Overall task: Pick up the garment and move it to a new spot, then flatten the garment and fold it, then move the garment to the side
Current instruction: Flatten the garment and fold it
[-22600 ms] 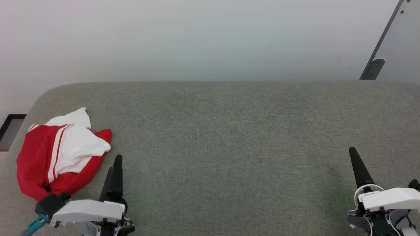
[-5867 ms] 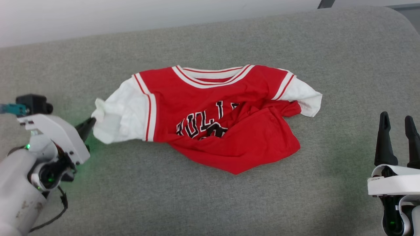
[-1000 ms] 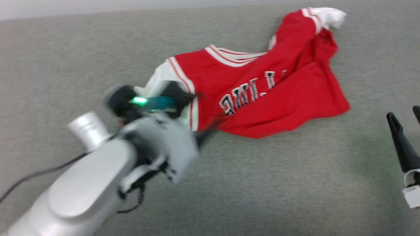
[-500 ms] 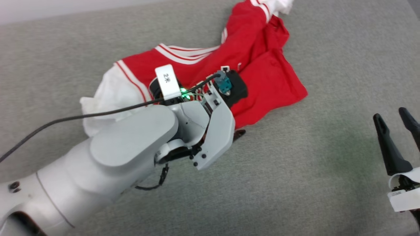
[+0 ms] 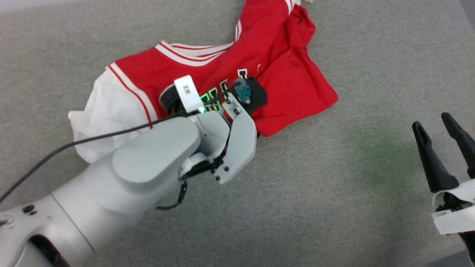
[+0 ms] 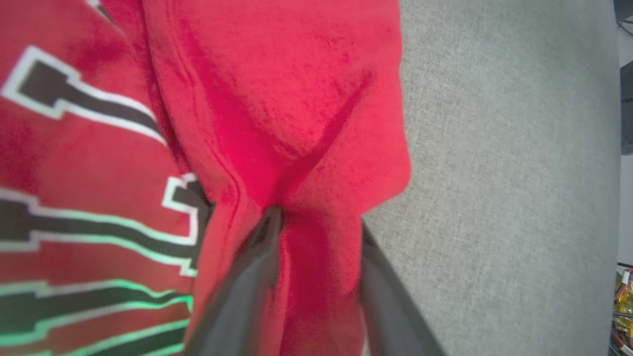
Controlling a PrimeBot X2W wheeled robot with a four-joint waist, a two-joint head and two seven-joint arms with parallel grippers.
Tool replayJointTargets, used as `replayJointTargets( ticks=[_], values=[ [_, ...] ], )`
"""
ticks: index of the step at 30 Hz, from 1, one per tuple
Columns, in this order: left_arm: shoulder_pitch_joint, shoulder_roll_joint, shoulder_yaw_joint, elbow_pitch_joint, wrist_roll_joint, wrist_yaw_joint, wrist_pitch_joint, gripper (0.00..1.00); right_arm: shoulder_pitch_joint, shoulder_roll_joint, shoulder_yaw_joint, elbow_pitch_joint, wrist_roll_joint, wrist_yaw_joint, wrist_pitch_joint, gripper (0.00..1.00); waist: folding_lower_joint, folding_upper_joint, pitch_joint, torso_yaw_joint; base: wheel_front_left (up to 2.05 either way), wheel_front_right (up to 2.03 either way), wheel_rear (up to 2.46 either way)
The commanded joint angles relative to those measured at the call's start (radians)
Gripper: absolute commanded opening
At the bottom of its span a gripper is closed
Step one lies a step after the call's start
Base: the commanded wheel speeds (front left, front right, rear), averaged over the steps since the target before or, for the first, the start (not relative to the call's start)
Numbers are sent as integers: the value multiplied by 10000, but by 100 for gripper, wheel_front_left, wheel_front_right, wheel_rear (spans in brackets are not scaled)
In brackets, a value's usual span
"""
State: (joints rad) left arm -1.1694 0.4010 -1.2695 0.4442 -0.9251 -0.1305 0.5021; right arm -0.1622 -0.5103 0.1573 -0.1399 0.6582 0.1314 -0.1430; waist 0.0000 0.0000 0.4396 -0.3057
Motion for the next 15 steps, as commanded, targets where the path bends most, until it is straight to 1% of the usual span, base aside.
replayJointTargets(
  ticks=[1,3,5,11,12,15],
  values=[
    [457,40,-197,-137,-4,3,228,0,-116,37,-51,-30,-51,-15,26,100,0,0,-30,117,0,0,0],
    [468,198,-178,-639,92,3,191,0,-70,33,-119,-4,-59,-15,61,100,0,0,-68,228,0,0,0],
    [566,439,-152,-1213,-155,3,127,0,21,15,-206,31,-67,-15,64,100,0,0,-123,364,0,0,0],
    [1153,1488,-121,-3498,-627,3,183,0,226,-67,-392,-7,-32,-15,236,100,0,0,-335,776,0,0,0],
    [1153,1488,-121,-3498,-627,3,183,0,226,-67,-392,-7,-32,-15,236,100,0,0,-335,776,0,0,0],
    [1532,1929,-112,-4517,-664,3,271,0,305,-106,-477,-91,-28,-15,358,100,0,0,-453,962,0,0,0]
  ],
)
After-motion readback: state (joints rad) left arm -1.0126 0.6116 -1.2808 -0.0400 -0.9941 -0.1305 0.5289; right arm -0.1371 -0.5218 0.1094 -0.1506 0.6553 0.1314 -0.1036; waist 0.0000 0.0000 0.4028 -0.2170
